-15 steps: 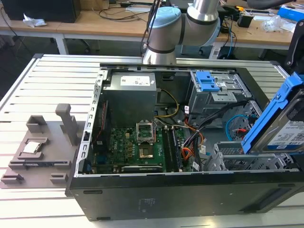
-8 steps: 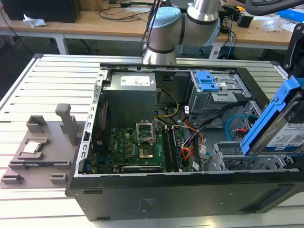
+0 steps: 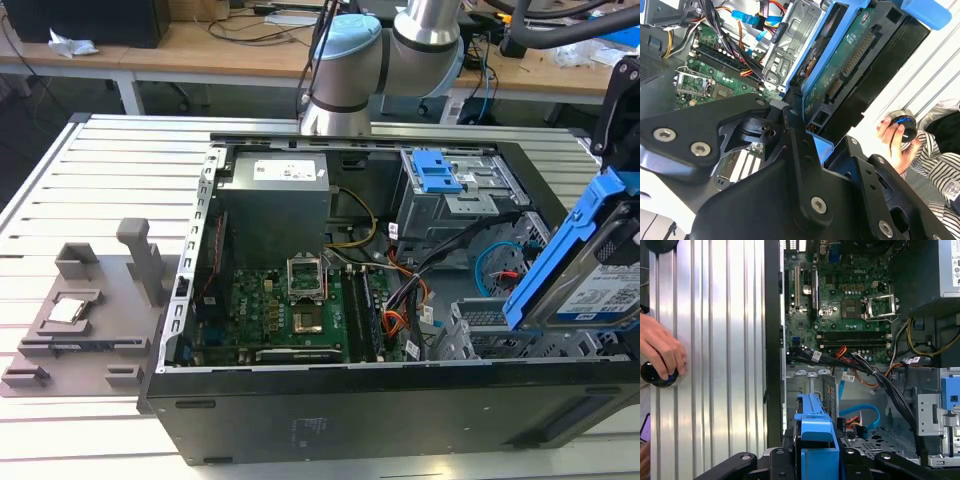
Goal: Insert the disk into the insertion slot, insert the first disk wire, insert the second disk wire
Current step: 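Insert the disk into the insertion slot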
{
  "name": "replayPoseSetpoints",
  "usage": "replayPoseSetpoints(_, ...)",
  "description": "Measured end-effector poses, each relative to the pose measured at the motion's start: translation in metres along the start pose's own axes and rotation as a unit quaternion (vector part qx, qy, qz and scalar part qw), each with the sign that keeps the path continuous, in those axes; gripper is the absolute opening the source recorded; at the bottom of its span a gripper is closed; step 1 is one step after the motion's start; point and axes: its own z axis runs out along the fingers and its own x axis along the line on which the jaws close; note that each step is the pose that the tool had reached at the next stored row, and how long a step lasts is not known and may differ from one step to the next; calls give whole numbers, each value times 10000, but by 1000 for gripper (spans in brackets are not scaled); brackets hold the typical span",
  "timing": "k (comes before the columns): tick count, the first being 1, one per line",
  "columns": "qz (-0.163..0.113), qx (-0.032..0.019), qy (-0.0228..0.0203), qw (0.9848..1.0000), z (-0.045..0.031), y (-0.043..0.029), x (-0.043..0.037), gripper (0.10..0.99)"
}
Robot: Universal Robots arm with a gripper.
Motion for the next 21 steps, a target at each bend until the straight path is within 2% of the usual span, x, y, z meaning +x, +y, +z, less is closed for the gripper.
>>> replayPoseSetpoints(21,1,0,-1,10000,103,8,-3,365)
